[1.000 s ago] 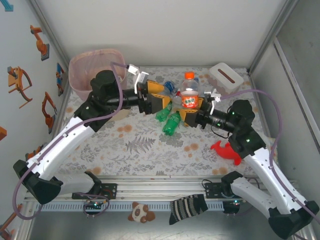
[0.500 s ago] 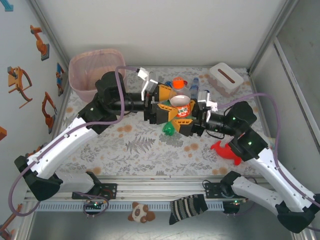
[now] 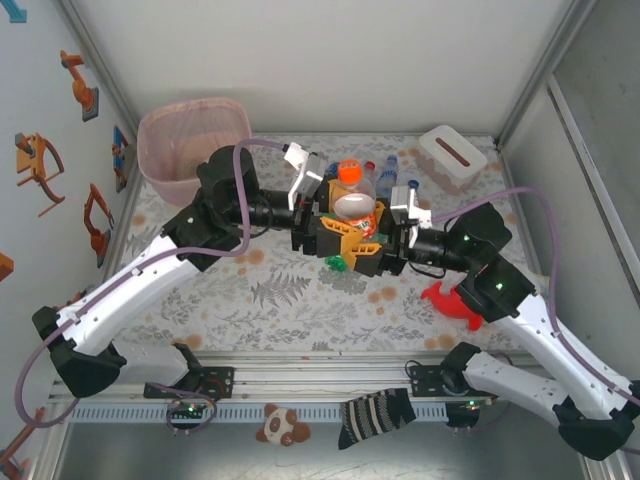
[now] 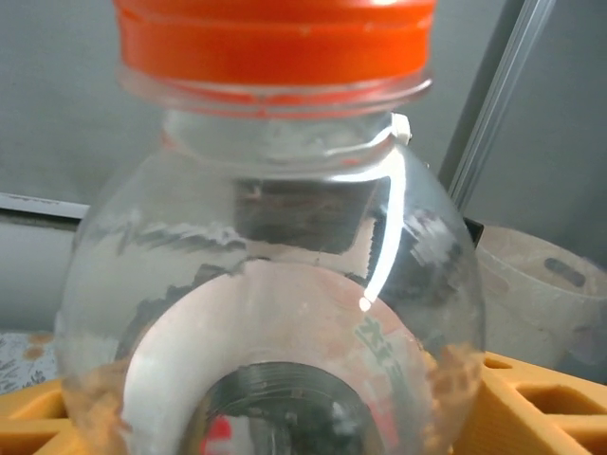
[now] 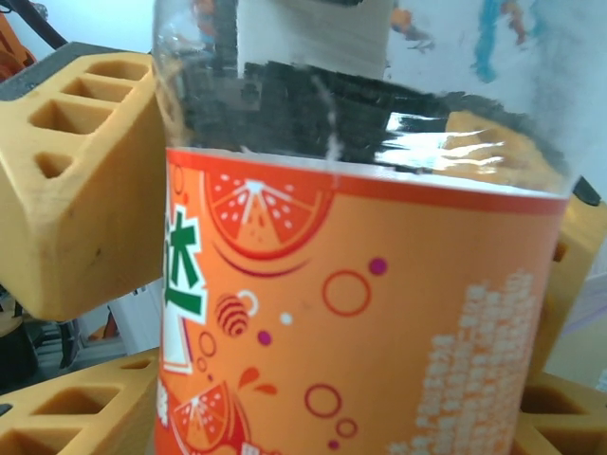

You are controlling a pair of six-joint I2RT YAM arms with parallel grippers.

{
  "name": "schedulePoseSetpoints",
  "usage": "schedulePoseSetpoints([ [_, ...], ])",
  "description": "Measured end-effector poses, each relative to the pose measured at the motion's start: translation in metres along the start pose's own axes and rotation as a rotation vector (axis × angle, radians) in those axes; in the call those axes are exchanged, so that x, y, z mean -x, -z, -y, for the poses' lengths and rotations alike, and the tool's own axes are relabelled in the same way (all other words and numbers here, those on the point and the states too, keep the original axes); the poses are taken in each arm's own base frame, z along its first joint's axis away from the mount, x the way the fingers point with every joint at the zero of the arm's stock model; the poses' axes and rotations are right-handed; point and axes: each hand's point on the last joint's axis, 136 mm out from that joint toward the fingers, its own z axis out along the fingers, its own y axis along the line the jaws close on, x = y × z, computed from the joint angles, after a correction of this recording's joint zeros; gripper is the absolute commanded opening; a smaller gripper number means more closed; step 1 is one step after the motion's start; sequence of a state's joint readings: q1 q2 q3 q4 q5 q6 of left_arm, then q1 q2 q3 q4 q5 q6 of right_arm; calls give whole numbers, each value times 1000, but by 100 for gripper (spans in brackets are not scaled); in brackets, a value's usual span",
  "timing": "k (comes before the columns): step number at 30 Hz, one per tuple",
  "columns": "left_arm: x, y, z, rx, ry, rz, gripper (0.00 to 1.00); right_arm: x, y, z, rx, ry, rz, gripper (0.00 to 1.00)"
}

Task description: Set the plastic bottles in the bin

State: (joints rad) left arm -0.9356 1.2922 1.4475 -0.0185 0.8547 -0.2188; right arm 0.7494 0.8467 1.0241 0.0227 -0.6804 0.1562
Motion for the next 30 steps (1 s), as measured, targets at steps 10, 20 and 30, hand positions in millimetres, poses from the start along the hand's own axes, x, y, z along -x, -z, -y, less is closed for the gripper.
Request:
schedulePoseSetpoints([
  [10, 1, -3, 0, -7, -16, 4, 48, 1, -1, -3, 5, 11, 4, 46],
  [20, 2, -3, 1, -11, -23, 8, 46, 2, 0, -3, -4, 23, 2, 75],
  [30, 0, 0, -4, 21, -30, -5, 46, -4, 10, 4, -84, 21, -29, 84],
])
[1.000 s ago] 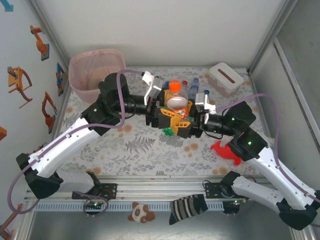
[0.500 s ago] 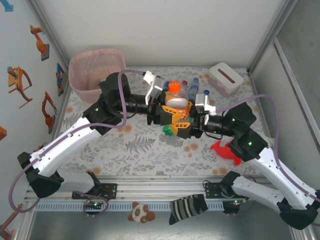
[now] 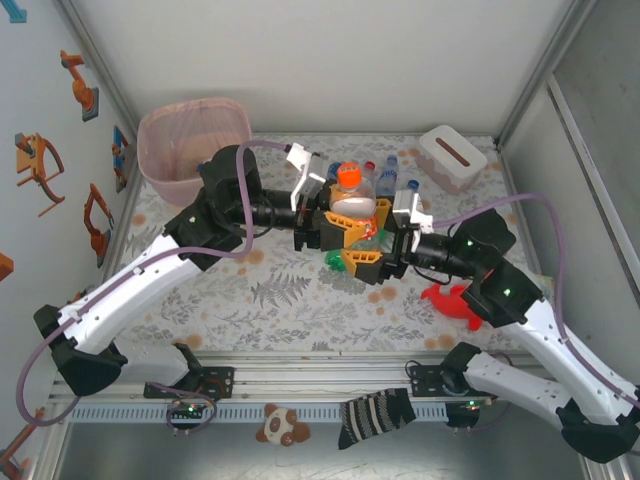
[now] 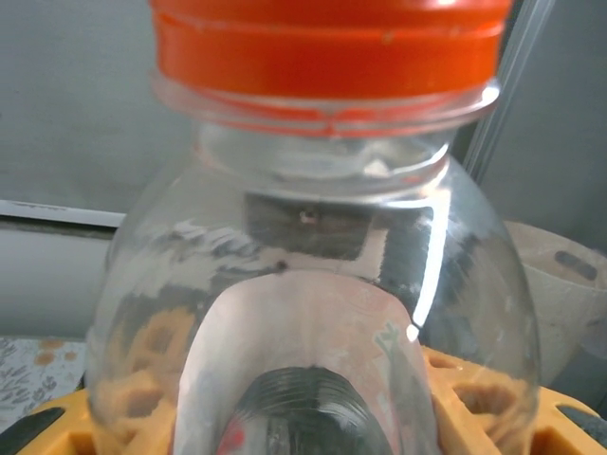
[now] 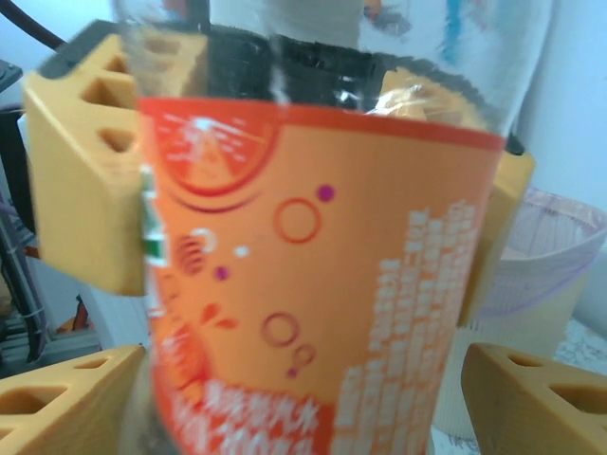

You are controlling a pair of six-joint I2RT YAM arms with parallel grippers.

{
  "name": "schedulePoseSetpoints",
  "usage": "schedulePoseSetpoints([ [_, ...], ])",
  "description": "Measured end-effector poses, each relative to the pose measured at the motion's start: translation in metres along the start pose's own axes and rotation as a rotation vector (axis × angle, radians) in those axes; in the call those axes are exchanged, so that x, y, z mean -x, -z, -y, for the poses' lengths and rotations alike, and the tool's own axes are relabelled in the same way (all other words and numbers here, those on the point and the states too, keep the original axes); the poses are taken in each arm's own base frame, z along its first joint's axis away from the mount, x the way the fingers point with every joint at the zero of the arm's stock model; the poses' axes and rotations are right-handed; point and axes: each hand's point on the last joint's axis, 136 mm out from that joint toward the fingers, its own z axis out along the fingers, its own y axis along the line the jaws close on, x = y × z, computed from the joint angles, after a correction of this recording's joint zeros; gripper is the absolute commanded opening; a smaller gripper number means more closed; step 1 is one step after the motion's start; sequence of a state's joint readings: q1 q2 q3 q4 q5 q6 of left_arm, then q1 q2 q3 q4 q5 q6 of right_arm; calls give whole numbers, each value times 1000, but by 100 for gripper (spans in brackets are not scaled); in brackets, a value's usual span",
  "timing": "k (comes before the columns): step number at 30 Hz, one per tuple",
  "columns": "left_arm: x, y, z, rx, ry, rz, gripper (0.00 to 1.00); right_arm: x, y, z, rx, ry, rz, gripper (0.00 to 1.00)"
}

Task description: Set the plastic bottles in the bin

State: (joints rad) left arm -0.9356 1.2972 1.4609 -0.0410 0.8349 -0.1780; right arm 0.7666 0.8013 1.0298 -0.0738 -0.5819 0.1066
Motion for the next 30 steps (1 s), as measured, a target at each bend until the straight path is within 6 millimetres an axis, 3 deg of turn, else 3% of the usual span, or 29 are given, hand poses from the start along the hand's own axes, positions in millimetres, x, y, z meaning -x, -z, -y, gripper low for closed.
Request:
schedulePoseSetpoints([
  [5, 4, 18, -24, 130, 13, -7, 45, 2, 11, 1, -51, 15, 0, 84],
  [12, 14, 75, -86, 502, 55, -38, 45, -4, 20, 11, -133, 25, -25, 84],
  [19, 16, 164, -148, 936, 148, -91, 45, -13, 21, 20, -185, 20, -60, 84],
  [30, -31, 301, -221, 1365, 410, -228, 45, -21, 19, 27, -213, 5, -91, 83],
])
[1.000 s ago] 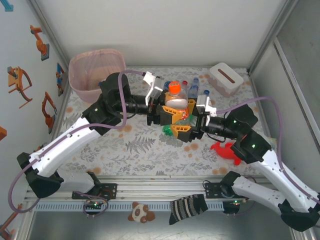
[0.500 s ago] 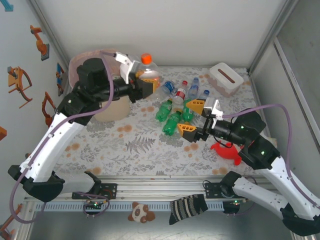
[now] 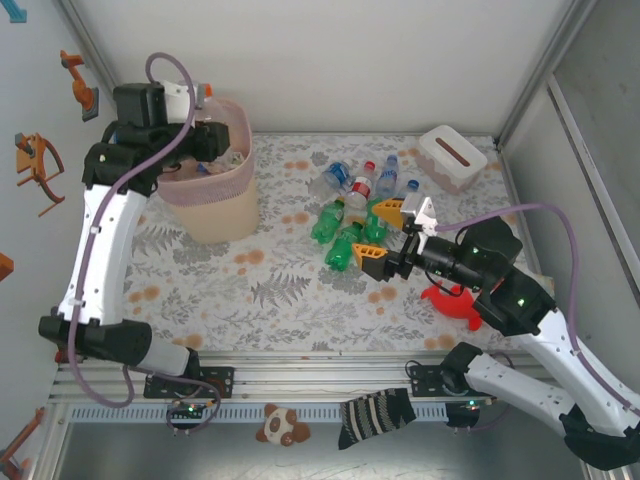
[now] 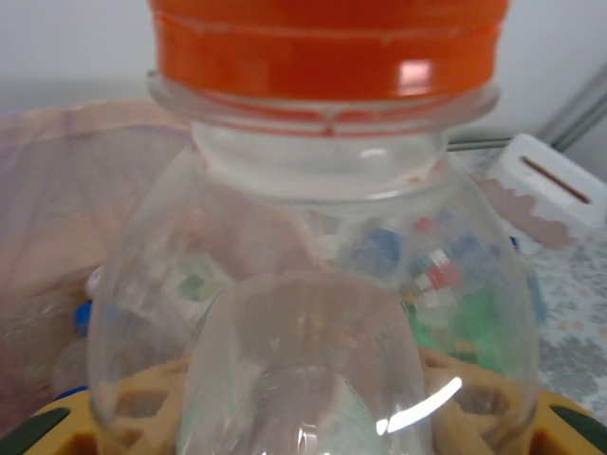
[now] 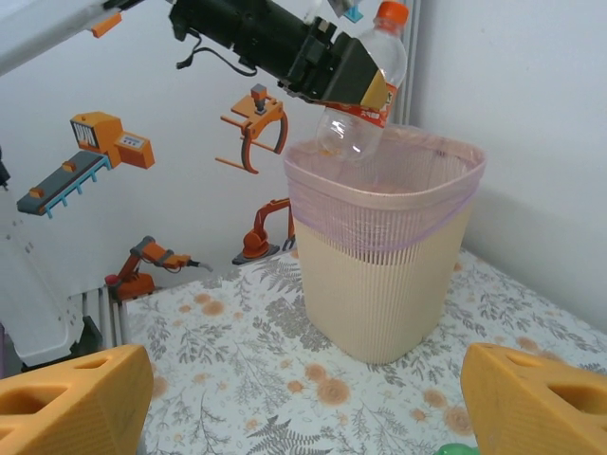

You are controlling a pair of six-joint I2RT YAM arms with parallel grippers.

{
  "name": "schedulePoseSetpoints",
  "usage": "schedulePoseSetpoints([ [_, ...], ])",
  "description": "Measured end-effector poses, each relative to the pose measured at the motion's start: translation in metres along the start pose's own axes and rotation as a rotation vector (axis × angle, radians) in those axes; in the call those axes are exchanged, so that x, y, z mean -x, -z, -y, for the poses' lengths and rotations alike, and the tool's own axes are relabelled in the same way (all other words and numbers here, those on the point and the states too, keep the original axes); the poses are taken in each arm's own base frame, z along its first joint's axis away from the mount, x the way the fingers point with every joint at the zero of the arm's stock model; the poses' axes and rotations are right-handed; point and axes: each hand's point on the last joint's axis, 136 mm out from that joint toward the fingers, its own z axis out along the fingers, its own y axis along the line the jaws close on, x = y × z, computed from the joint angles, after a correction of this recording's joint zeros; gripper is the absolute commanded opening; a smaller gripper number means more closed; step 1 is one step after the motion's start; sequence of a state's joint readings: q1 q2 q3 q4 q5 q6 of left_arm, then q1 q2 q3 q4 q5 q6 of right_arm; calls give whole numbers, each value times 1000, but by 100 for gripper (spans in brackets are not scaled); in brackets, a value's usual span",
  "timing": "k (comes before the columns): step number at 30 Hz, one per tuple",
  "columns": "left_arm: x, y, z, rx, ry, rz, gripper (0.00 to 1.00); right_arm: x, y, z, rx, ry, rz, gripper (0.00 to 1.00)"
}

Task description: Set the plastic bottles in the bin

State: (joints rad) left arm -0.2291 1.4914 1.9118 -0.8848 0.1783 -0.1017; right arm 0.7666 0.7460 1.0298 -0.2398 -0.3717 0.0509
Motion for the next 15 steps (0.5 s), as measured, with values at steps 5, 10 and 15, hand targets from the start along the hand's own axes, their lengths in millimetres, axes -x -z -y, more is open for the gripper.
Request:
schedulePoseSetpoints([
  [5, -2, -24, -48, 93, 65, -100, 45, 0, 0, 0, 0, -1, -2, 83],
  [10, -13, -50, -82, 161, 103, -212, 45, 3, 1, 0, 0, 0, 0, 83],
  [15, -36, -82, -105, 215, 124, -343, 50, 5, 1, 0, -2, 0, 0, 83],
])
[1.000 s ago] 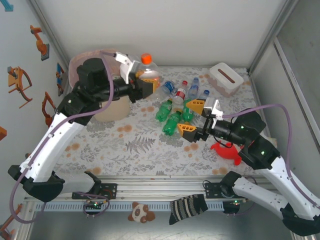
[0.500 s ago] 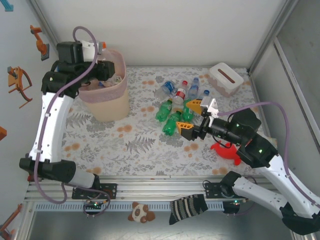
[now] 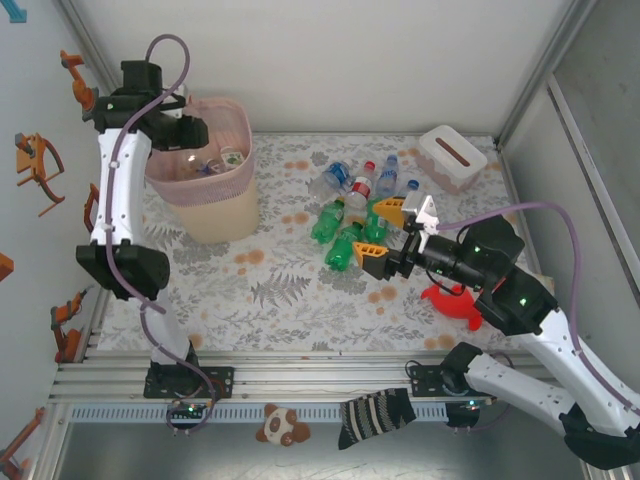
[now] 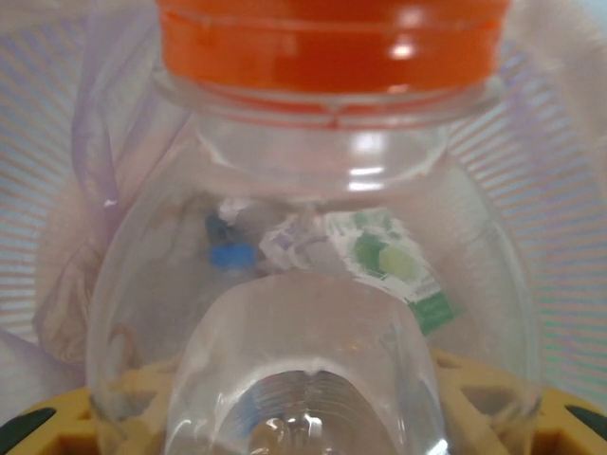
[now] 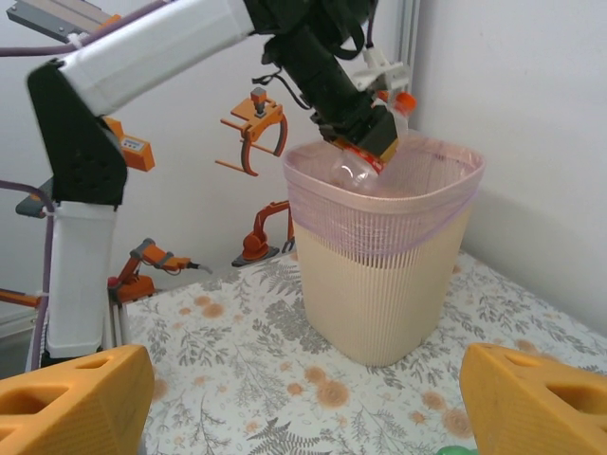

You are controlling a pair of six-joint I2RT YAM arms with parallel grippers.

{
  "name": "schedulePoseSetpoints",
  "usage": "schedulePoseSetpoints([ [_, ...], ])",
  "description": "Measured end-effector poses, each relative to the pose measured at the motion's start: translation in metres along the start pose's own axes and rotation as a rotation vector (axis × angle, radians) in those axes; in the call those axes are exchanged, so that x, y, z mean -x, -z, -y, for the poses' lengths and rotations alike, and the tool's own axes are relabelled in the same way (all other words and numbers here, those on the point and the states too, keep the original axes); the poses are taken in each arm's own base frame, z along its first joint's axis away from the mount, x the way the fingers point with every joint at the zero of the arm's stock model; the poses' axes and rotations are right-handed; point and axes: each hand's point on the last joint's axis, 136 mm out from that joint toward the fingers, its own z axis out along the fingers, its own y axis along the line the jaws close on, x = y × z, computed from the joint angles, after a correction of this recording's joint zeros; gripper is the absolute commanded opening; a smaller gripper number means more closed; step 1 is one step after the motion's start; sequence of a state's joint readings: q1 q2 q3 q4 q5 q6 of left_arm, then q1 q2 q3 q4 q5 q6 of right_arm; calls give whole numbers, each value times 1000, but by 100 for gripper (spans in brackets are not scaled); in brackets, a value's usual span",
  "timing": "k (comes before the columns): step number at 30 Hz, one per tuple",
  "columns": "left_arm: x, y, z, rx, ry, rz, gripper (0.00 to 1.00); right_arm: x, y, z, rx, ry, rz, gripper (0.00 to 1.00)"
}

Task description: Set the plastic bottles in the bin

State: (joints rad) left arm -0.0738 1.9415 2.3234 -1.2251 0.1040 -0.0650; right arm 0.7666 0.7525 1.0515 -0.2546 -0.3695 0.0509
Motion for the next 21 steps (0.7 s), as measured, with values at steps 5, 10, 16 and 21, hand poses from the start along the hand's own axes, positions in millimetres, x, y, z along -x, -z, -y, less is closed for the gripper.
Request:
schedulePoseSetpoints([
  [5, -25, -38, -12, 47, 16, -147, 50, 1, 0, 1, -6, 1, 0, 83],
  [10, -45, -61, -24, 88, 32, -250, 52, 1, 0, 1, -9, 0, 0, 83],
  [16, -61, -71, -31, 109, 53, -309, 57, 1, 0, 1, -9, 0, 0, 83],
  [21, -75, -81, -32, 102, 71, -360, 62, 1, 0, 1, -9, 0, 0, 82],
])
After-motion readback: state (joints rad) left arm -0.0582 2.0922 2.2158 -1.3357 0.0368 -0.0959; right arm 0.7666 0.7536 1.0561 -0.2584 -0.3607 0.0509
